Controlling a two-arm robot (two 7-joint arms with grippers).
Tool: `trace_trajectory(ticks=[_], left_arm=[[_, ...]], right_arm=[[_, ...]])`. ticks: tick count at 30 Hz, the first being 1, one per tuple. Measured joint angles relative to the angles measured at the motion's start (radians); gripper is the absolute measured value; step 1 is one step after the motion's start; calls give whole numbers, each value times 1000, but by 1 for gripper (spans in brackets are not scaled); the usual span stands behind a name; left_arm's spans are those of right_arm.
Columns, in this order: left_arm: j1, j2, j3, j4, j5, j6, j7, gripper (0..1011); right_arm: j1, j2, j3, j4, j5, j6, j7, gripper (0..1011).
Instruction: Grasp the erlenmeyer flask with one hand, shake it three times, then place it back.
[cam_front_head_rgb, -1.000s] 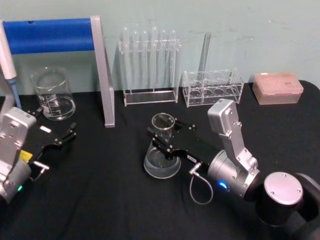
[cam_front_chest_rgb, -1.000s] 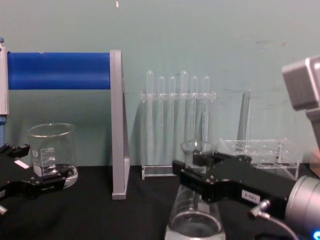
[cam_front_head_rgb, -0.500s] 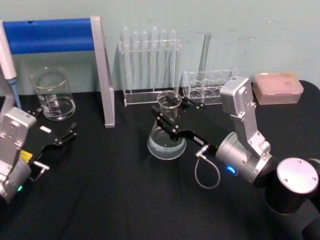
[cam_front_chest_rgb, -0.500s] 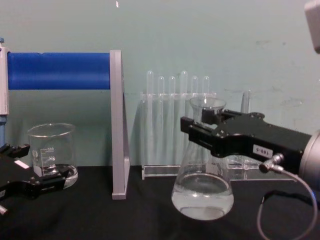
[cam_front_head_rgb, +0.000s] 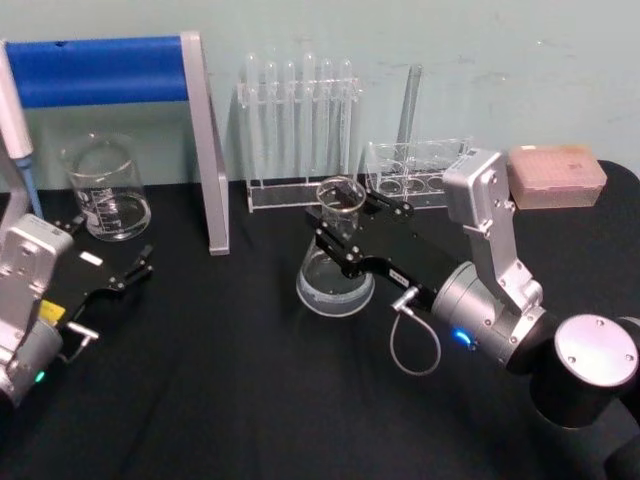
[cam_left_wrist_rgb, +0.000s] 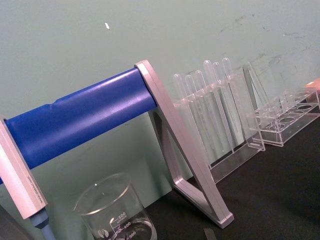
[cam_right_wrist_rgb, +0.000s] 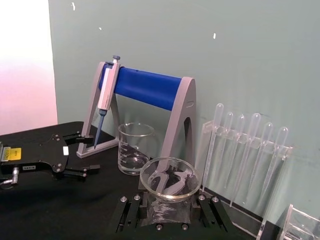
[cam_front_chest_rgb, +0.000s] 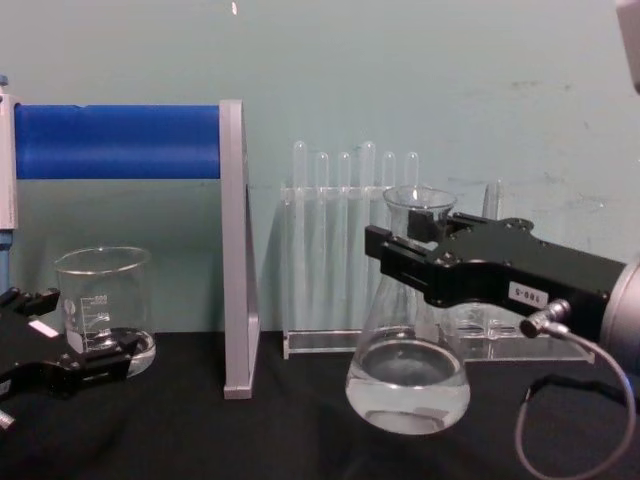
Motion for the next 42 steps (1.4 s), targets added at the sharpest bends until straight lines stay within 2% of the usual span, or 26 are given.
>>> trace_trajectory(ticks=[26,37,39,42], left_arm=[[0,0,0,0,0,0,0,1001],[0,0,0,0,0,0,0,1001],[0,0,0,0,0,0,0,1001],[0,0,0,0,0,0,0,1001]], right_arm=[[-6,-7,-4,10,0,4,7,457],[-20,-1,-62,-22,5,9,59,457],[-27,4,-87,-38,9,11,78,457],[-32,8,-105,-50,12,14,92,457]])
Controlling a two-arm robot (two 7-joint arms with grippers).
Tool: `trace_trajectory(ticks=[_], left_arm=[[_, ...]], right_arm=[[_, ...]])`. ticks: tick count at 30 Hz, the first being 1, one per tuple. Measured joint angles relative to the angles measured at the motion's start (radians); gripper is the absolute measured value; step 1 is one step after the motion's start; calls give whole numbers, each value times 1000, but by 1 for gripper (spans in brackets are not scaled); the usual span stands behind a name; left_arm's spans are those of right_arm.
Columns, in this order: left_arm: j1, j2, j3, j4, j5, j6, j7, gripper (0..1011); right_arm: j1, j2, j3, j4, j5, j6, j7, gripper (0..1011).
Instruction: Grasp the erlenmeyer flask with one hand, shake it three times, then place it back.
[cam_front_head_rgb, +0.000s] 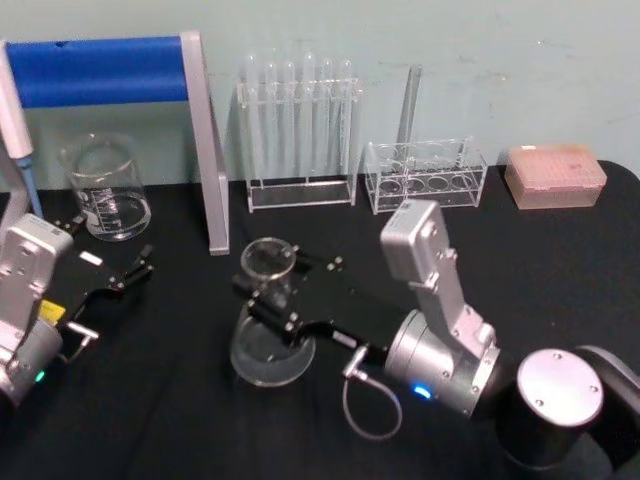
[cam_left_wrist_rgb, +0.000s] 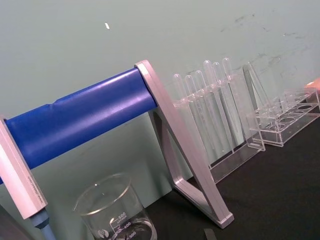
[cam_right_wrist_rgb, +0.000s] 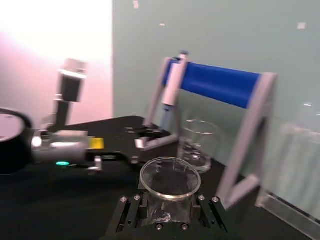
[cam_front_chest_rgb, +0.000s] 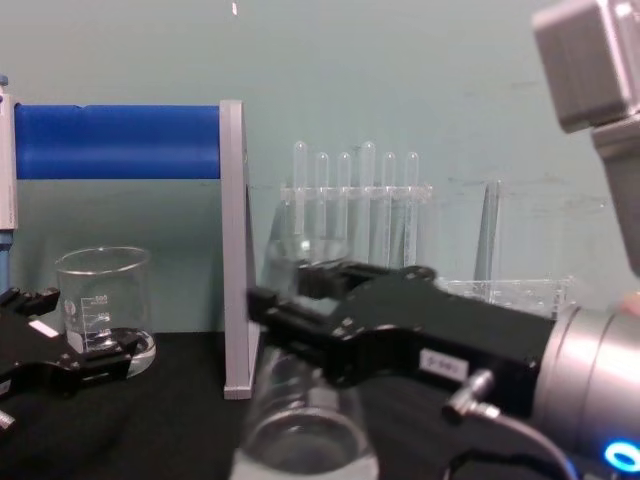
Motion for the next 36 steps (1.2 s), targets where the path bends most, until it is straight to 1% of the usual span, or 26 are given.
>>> trace_trajectory(ticks=[1,2,5,8,10,15,20,23,24,27,28,30,31,33,34,36], left_arm=[[0,0,0,0,0,0,0,1001],[0,0,0,0,0,0,0,1001],[0,0,0,0,0,0,0,1001],[0,0,0,0,0,0,0,1001],[0,0,0,0,0,0,0,1001],[0,0,0,0,0,0,0,1001],[0,0,0,0,0,0,0,1001],[0,0,0,0,0,0,0,1001],[0,0,0,0,0,0,0,1001],[0,0,0,0,0,0,0,1001],[0,0,0,0,0,0,0,1001],[0,0,0,0,0,0,0,1001],[0,0,0,0,0,0,0,1001],[0,0,0,0,0,0,0,1001],[0,0,0,0,0,0,0,1001],[0,0,0,0,0,0,0,1001]], right_arm=[[-3,3,-13,-8,2,2,9,457],[-3,3,-13,-8,2,2,9,457],[-7,7,-39,-24,8,3,26,457],[-10,12,-53,-33,11,3,34,457],[-12,19,-70,-44,15,5,44,457],[-13,29,-86,-53,21,9,55,457],[-9,31,-90,-51,22,9,48,457],[0,26,-76,-34,20,7,20,457],[0,26,-76,-34,20,7,20,457],[10,18,-53,-14,15,3,-9,457],[16,13,-40,-2,12,1,-25,457],[21,9,-26,10,8,-2,-40,457],[25,5,-11,20,5,-5,-55,457],[29,2,5,30,2,-8,-69,457],[33,0,23,42,-1,-9,-84,457],[38,-3,44,54,-4,-11,-100,457]])
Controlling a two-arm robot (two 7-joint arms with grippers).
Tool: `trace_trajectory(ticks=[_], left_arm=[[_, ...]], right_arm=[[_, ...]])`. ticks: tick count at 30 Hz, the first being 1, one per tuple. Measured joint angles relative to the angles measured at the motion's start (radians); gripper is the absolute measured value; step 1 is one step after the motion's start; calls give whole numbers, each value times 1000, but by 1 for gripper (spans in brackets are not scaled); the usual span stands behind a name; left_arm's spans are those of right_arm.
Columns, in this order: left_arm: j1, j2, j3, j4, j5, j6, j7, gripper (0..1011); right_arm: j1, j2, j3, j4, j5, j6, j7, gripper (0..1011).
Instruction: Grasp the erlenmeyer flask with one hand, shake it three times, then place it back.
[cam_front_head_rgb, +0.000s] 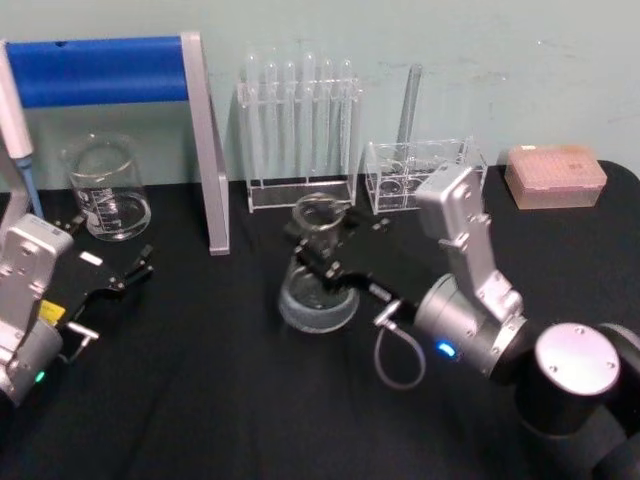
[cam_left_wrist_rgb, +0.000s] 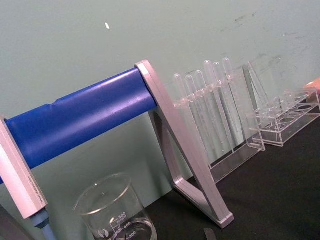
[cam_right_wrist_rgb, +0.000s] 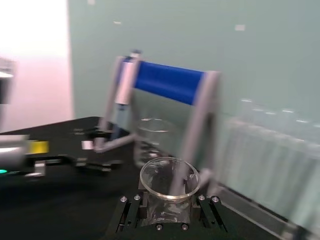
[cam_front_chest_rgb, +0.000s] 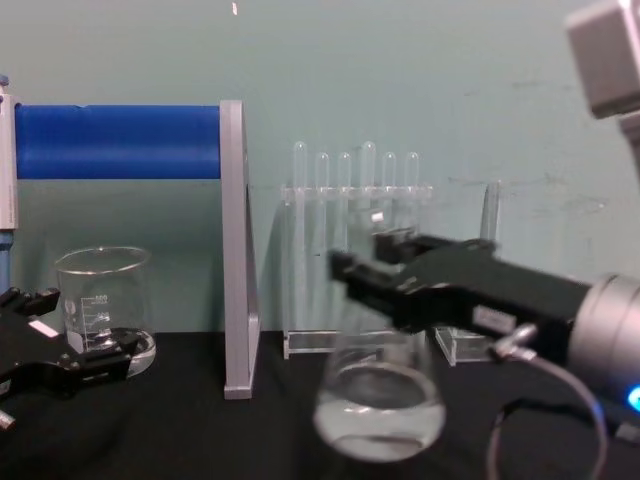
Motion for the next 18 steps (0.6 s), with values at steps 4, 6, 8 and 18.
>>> trace_trajectory(ticks=[4,6,8,18], left_arm=[[0,0,0,0,0,0,0,1001],[0,0,0,0,0,0,0,1001],[0,0,0,0,0,0,0,1001],[0,0,0,0,0,0,0,1001]], right_arm=[[8,-4,41,21,-6,-5,-27,457],[11,-6,65,33,-11,-8,-42,457],[14,-8,87,43,-16,-10,-54,457],[14,-19,155,68,-32,-12,-82,457]])
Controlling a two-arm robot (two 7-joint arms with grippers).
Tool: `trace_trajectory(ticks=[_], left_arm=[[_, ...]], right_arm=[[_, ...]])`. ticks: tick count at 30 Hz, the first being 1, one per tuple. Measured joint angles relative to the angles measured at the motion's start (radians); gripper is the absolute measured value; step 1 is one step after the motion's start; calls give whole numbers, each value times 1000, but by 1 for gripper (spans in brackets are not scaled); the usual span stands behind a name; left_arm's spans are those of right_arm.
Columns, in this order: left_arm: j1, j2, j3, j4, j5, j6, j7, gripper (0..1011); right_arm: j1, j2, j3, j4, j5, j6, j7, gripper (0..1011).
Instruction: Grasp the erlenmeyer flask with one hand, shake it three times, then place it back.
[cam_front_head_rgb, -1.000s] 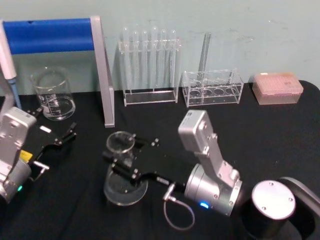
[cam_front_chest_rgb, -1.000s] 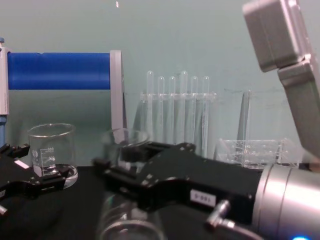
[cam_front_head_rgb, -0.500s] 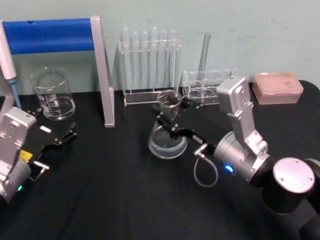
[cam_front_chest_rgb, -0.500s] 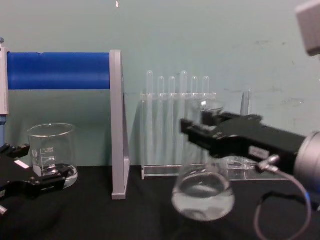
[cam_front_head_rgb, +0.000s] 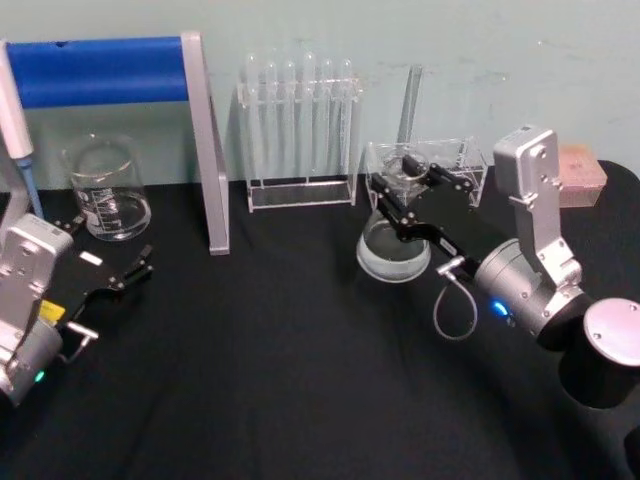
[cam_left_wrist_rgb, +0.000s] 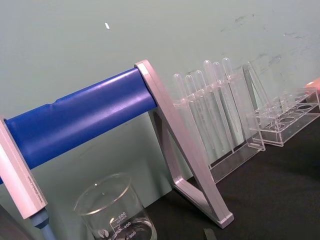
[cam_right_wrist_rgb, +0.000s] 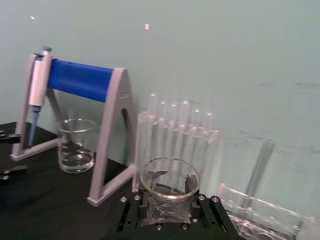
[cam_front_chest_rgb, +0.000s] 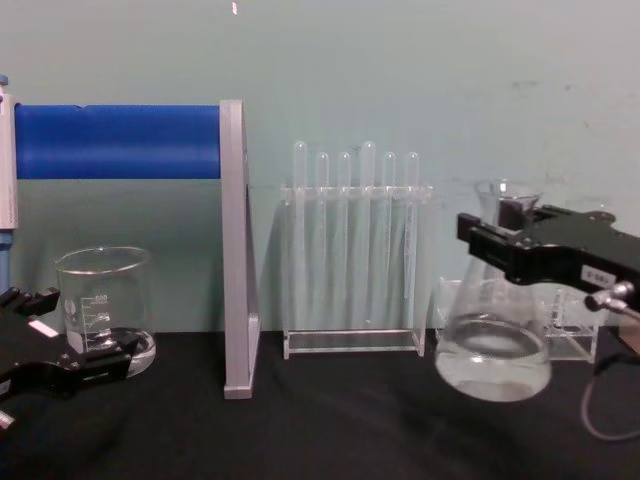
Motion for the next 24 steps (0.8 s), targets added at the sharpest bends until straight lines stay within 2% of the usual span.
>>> trace_trajectory(ticks=[5,13,18,24], left_arm=[[0,0,0,0,0,0,0,1001],[0,0,0,0,0,0,0,1001],[0,0,0,0,0,0,0,1001],[0,0,0,0,0,0,0,1001]], right_arm=[[-3,-4,26,6,-8,0,-9,457],[-9,-14,38,4,-15,4,-3,457],[-14,-21,20,-7,-15,6,19,457],[-26,-27,-27,-36,-14,13,62,457]])
